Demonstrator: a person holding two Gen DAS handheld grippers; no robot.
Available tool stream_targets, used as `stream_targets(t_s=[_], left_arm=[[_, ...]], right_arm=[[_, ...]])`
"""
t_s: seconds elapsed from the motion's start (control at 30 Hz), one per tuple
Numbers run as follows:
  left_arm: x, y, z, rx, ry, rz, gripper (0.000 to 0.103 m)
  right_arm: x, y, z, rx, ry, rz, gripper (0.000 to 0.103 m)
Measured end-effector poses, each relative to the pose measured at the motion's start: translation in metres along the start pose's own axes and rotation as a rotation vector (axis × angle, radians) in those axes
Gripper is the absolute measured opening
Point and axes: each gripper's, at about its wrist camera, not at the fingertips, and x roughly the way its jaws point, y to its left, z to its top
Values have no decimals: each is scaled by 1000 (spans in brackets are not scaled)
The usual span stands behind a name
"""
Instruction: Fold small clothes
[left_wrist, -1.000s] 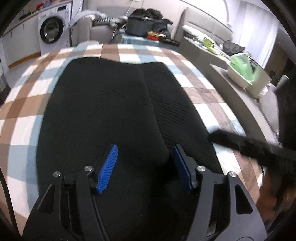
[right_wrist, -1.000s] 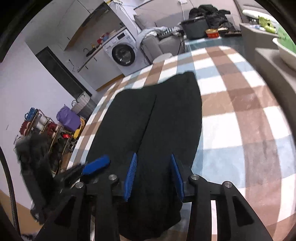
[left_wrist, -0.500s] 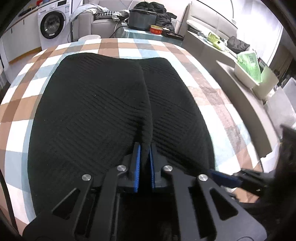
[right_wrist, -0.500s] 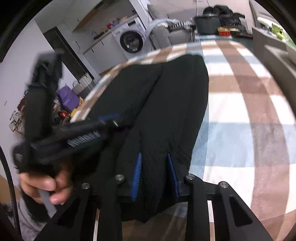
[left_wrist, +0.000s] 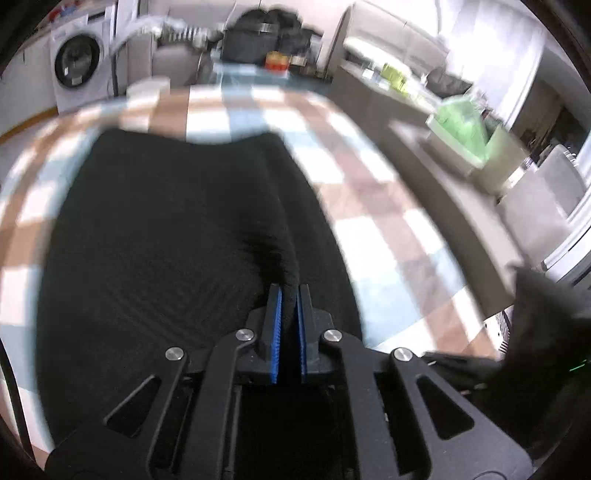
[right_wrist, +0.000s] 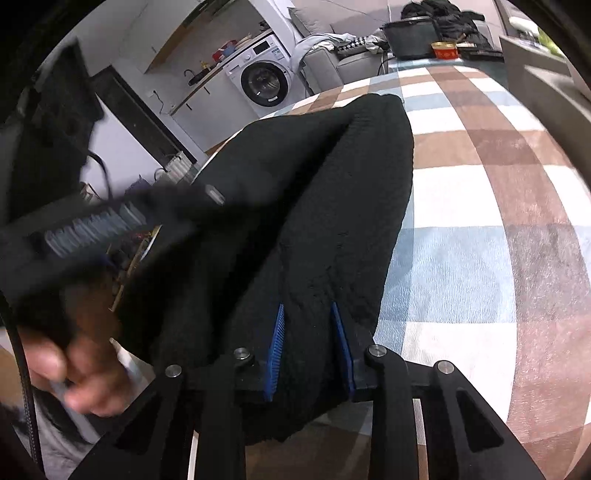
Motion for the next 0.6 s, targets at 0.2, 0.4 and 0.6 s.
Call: stream_targets(t_s=[0.2, 0.4, 0.6], left_arm=[[4, 11, -9, -26, 13, -34, 28], [-27, 31, -17, -64, -26, -60, 44], [-61, 54, -34, -79, -68, -51, 47]], right_arm=[[-9, -6, 1, 52, 17, 7, 28], [-30, -6, 3, 75, -36, 8, 28], [-38, 20, -2, 17, -22, 127, 29]])
